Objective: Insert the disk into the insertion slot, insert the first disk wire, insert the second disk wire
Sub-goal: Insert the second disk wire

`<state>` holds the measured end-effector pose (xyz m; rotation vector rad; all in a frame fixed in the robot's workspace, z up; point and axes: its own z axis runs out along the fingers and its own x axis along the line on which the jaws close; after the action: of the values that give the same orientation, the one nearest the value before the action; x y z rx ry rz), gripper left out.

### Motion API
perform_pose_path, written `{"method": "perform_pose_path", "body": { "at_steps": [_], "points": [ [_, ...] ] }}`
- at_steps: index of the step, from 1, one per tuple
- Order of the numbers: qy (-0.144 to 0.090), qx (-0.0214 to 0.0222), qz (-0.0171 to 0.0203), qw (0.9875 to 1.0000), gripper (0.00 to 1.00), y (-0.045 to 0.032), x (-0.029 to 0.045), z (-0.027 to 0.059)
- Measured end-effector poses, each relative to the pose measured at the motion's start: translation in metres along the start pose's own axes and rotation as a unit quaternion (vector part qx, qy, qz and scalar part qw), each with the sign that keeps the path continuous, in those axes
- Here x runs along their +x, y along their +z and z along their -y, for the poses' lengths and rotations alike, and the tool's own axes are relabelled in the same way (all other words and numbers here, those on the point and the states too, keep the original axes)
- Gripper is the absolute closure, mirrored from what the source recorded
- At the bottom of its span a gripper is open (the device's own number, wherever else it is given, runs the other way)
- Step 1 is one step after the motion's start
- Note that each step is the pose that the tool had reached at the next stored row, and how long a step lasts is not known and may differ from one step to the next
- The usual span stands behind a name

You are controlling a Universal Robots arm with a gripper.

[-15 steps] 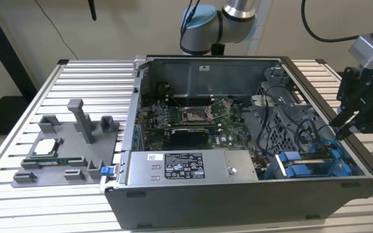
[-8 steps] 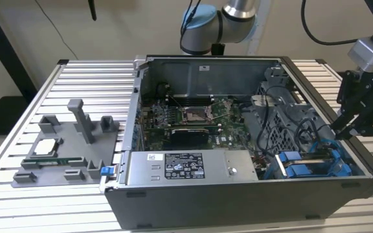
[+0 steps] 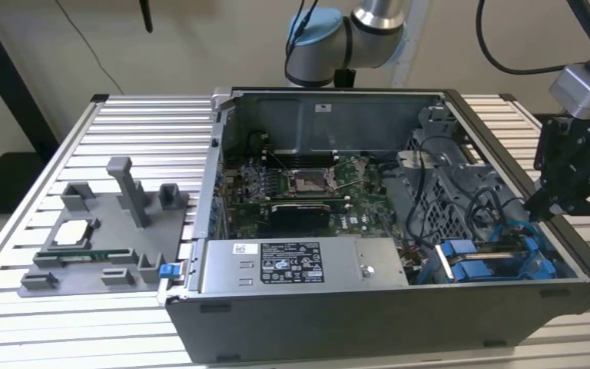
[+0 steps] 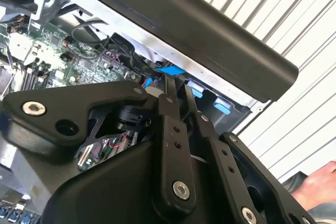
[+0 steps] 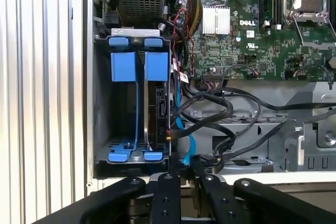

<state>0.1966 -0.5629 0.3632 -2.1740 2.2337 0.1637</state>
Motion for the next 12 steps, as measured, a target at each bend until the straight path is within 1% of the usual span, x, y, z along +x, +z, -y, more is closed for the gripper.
{"method": "perform_pose_path", "body": {
  "at_steps": [12],
  "points": [
    [0.001, 0.0001, 0.0003, 1.0, 1.0, 0.0025, 0.0017, 0.0002]
  ]
}}
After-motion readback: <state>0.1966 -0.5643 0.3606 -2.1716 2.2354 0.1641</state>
